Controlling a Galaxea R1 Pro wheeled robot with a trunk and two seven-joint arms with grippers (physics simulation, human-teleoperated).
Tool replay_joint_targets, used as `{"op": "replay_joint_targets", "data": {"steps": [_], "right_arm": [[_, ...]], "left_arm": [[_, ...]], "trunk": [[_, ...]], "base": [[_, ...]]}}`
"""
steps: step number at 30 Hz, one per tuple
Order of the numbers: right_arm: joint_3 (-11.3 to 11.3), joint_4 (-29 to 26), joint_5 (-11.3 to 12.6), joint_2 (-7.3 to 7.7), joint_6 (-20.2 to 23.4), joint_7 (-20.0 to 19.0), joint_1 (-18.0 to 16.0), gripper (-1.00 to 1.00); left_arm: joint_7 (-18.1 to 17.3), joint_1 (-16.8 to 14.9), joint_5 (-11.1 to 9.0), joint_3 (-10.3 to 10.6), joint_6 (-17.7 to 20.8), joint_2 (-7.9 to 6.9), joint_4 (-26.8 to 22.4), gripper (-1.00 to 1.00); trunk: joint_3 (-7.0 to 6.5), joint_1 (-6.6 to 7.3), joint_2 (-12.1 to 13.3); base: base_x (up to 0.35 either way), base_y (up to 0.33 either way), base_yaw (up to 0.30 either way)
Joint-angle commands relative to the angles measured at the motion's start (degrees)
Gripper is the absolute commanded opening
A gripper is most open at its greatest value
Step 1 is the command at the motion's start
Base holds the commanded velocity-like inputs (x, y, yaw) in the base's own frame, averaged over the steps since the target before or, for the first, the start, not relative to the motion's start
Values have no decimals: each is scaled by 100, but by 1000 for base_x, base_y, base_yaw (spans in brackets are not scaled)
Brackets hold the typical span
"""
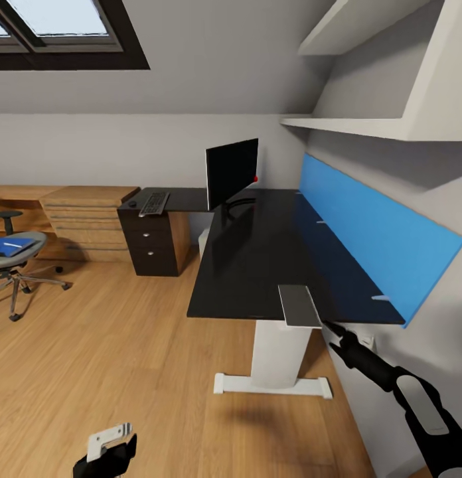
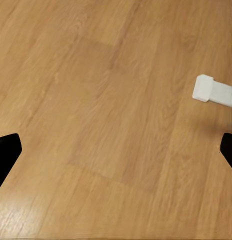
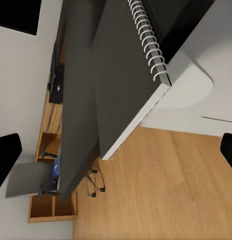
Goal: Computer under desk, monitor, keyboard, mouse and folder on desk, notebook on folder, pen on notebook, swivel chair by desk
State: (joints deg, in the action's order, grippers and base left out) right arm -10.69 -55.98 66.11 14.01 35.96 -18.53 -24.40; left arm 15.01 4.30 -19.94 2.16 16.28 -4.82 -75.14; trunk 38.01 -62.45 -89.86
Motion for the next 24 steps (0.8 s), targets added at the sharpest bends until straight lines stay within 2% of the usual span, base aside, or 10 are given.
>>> {"op": "replay_joint_targets", "data": {"steps": [1,5,9,10,14,15,16,19,20,24], "right_arm": [[-12,47,43,-2,34,-45,-4,100],[-14,182,125,-3,10,-152,-4,100],[-14,214,130,-4,-10,-172,-4,100],[12,233,123,-12,-187,-155,-4,100],[42,246,114,-168,-599,-95,-4,100],[47,246,104,-297,-831,-77,-4,100],[46,248,35,-563,-1389,-43,-4,100],[36,248,0,-789,-2028,-18,-4,100],[56,242,-14,-997,-2652,-10,-4,100],[103,232,-21,-1240,-3070,-10,-4,100]], "left_arm": [[54,0,-60,18,189,0,-162,100],[59,2,-157,21,970,167,-1008,100],[62,-22,-234,21,1437,353,-1425,100],[57,-172,-387,19,1827,474,-1624,100],[49,-239,-597,95,1963,524,-1626,100],[48,-251,-637,135,1988,531,-1615,100],[47,-264,-672,209,2014,544,-1526,100],[46,-269,-679,359,2017,545,-1417,100],[53,-271,-676,485,2014,544,-1370,100],[64,-272,-671,553,2012,544,-1344,100]], "trunk": [[23,-23,-44],[95,-111,-205],[166,-198,-365],[184,-220,-405],[256,-308,-565],[274,-330,-606],[292,-352,-646],[346,-418,-766],[364,-440,-806],[436,-528,-967]], "base": [[0,0,0],[0,0,0],[0,0,0],[0,0,0],[0,0,0],[0,0,0],[0,0,0],[0,0,0],[0,0,0],[0,0,0]]}}
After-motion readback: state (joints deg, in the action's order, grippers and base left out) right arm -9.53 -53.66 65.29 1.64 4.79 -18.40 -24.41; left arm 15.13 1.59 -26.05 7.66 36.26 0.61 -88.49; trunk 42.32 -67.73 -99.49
